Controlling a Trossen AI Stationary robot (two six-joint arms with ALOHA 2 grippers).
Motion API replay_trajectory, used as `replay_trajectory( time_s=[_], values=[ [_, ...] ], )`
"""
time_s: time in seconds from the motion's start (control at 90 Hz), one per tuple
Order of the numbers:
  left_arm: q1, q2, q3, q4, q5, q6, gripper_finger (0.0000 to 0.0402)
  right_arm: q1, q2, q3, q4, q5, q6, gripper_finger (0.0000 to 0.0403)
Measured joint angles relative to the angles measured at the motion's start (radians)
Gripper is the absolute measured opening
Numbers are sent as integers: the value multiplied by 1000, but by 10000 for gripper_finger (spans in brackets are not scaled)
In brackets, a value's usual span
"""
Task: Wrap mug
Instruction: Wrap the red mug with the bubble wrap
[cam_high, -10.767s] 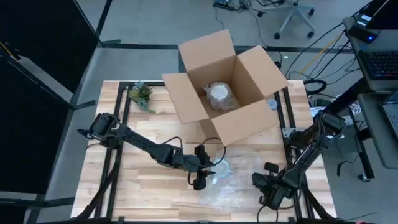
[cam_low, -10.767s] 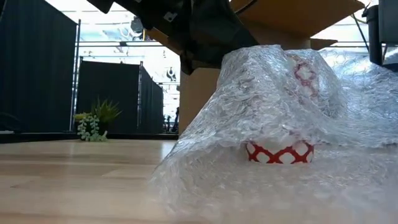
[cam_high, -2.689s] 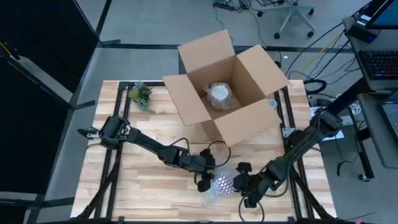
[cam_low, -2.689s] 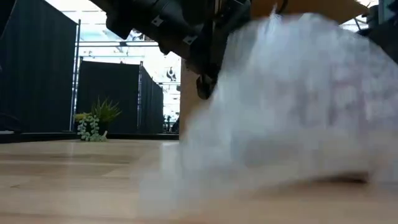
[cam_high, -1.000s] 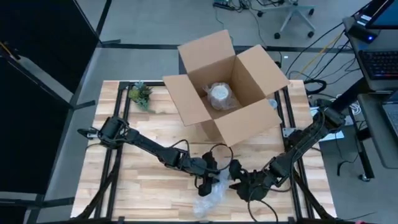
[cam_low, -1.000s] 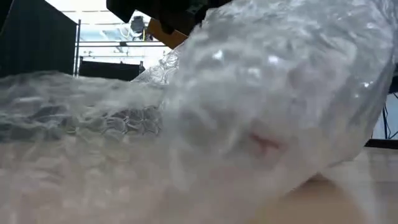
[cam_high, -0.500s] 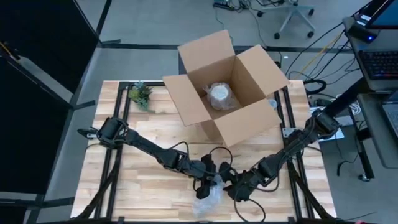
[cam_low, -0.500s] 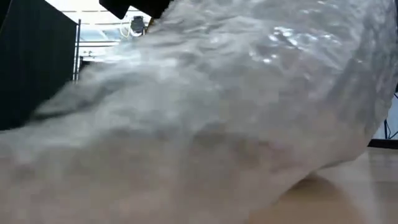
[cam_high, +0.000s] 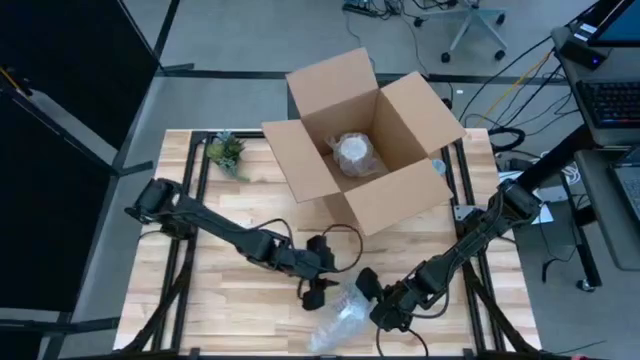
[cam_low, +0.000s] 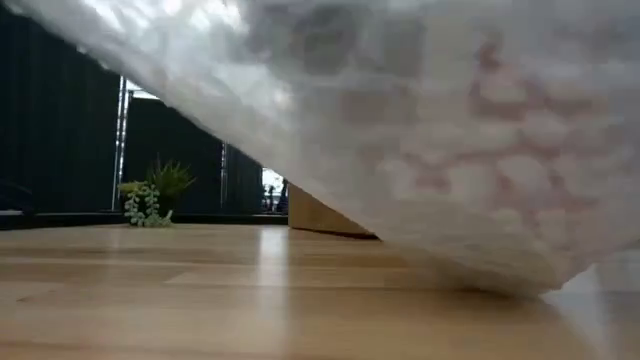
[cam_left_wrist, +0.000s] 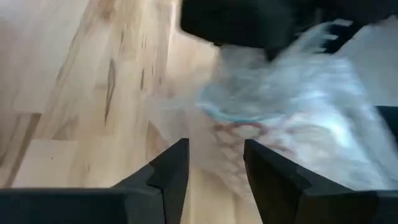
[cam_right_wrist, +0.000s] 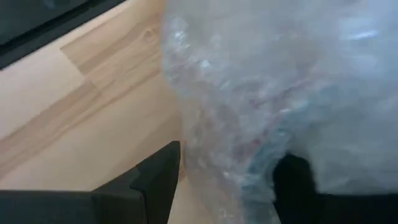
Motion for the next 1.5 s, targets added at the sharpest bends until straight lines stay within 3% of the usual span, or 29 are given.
replay_trajectory(
  time_s=[0.222, 0.344, 0.622, 0.778, 0.911, 1.056, 1.167, 1.289, 1.389, 1.5],
  values=[
    [-72, 39, -33, -13, -38, -31, 141, -40, 6, 33, 23, 5, 1, 202],
    [-90, 102, -42, 58, -44, -31, 141, -63, 66, 34, 32, -71, 3, 202],
    [-39, 238, -42, 176, -39, -5, 141, -76, 157, 90, 12, -96, 53, 199],
    [0, 248, -43, 234, -33, 1, 141, -79, 157, 157, -60, -92, 61, 165],
    [27, 246, -43, 252, -6, 6, 141, -85, 157, 187, -122, -111, 101, 106],
    [46, 245, -43, 234, -12, 5, 141, -86, 155, 201, -220, -109, 92, 27],
    [52, 223, -41, 178, -21, -7, 141, -87, 143, 222, -348, -100, 127, 24],
    [54, 160, -41, 63, -35, -8, 141, -89, 145, 303, -600, -96, 160, 19],
    [43, 91, -41, -22, -63, -8, 141, -96, 148, 378, -792, -126, 196, 16],
    [23, 28, -40, -39, -130, 1, 141, -117, 144, 406, -840, -210, 276, 16]
  ],
)
